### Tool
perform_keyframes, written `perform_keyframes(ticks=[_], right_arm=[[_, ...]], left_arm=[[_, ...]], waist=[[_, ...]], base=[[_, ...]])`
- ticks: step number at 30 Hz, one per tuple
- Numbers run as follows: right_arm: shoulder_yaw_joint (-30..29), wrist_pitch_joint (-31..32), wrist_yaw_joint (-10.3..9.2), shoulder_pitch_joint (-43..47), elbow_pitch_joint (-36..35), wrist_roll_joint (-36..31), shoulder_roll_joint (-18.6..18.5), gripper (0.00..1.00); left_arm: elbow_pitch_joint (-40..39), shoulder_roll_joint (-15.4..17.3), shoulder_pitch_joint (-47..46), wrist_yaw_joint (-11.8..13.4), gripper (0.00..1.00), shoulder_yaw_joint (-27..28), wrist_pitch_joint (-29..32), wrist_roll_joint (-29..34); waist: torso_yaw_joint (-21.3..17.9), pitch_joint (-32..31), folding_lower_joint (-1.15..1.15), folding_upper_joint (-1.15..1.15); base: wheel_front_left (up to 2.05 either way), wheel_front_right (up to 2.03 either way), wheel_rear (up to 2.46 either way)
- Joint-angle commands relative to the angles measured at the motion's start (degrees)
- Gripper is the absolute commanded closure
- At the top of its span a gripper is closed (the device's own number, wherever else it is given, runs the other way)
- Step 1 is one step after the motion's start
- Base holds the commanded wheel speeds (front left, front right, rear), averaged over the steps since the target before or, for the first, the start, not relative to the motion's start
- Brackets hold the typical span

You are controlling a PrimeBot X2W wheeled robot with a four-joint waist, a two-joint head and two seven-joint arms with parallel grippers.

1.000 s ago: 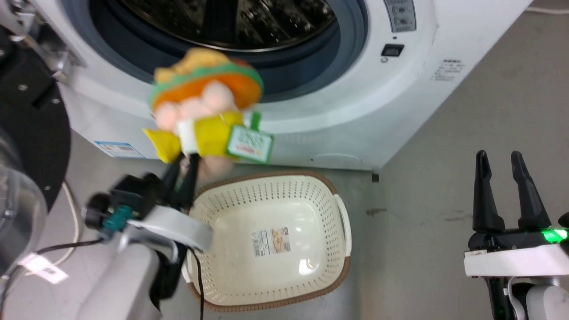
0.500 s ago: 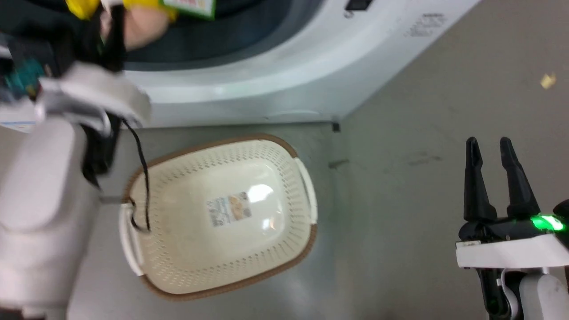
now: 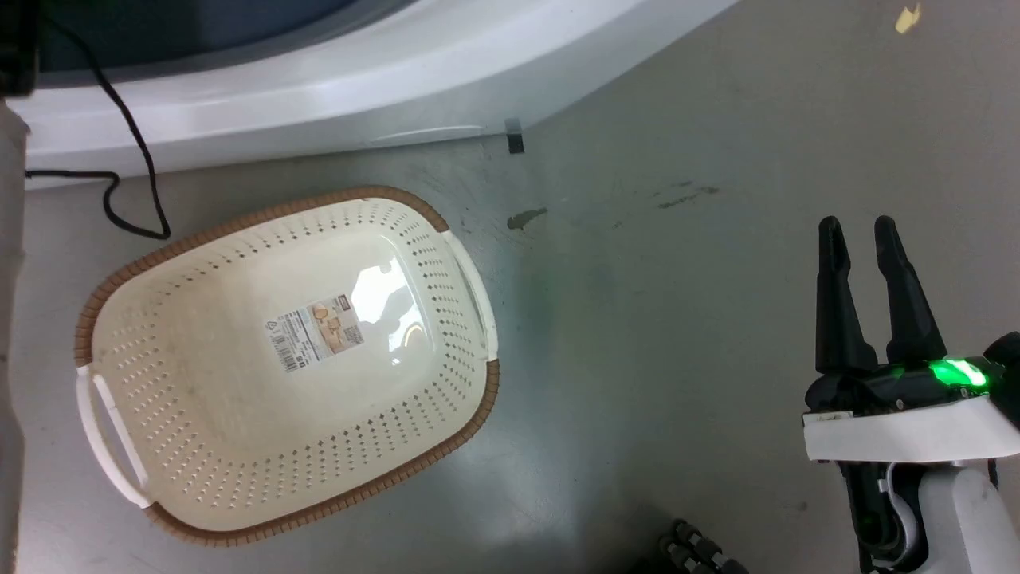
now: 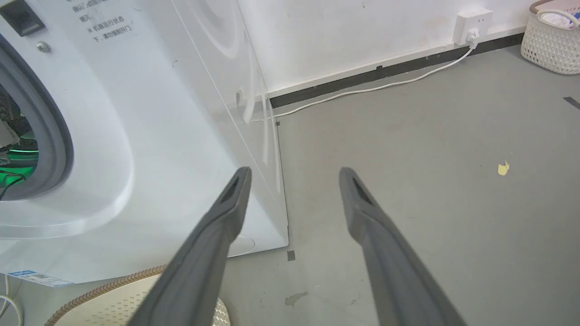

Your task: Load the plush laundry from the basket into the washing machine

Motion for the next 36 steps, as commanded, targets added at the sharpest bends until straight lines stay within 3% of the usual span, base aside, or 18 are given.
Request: perform_keyframes(ticks=[1,7,8,9,17,26,31,36], right_arm=[[0.09,-0.26,0.03,-1.05,-0.25,0.32,-0.03,0.0],[-0.13,-0.26,0.03,-1.29,-0.08,0.32,-0.03,0.0],[-0.24,-0.26,0.03,-1.38,-0.03,0.23,-0.03,0.0],[-0.36,-0.26,0.03,-1.48,0.02,0.11,-0.03,0.0],[-1.76,-0.26,0.03,-1.8,0.35,-2.1,-0.03,0.0],[-4.14,-0.26,0.03,0.63,1.18,-6.47,-0.03,0.0],[-4.08,-0.26,0.03,2.19,1.6,-8.31,-0.03,0.0],[-4.93,-0.26,0.03,4.59,2.08,-10.06,-0.03,0.0]], left_arm=[[1.86,0.3,-1.83,-0.68,1.0,-0.58,0.57,0.31],[7.43,-0.27,-5.21,-1.94,1.0,-1.98,0.98,0.78],[8.09,-0.5,-5.45,-2.17,0.59,-2.33,0.76,0.92],[8.56,-0.73,-5.63,-2.17,0.0,-2.59,0.05,1.1],[12.21,-3.48,-2.19,-2.54,0.0,-4.42,-7.43,1.41],[13.12,-8.95,9.81,-3.49,0.0,-5.41,-16.06,-0.66],[7.45,-10.04,19.41,-4.94,0.0,-3.42,-17.44,-3.68],[-6.0,-10.83,32.48,-4.66,0.0,0.09,-17.53,-5.44]], waist=[[-0.68,0.88,-0.01,0.0],[-0.12,1.35,-0.01,0.0],[0.11,1.27,-0.01,0.0],[0.37,1.12,-0.01,0.0],[3.05,-3.98,-0.01,0.0],[8.76,-16.04,-0.01,0.0],[11.74,-22.85,-0.01,0.0],[15.69,-28.88,-0.01,0.0]], base=[[0.0,0.0,0.0],[0.0,0.0,0.0],[0.0,0.0,0.0],[0.0,0.0,0.0],[0.0,0.0,0.0],[0.0,0.0,0.0],[0.0,0.0,0.0],[0.0,0.0,0.0]])
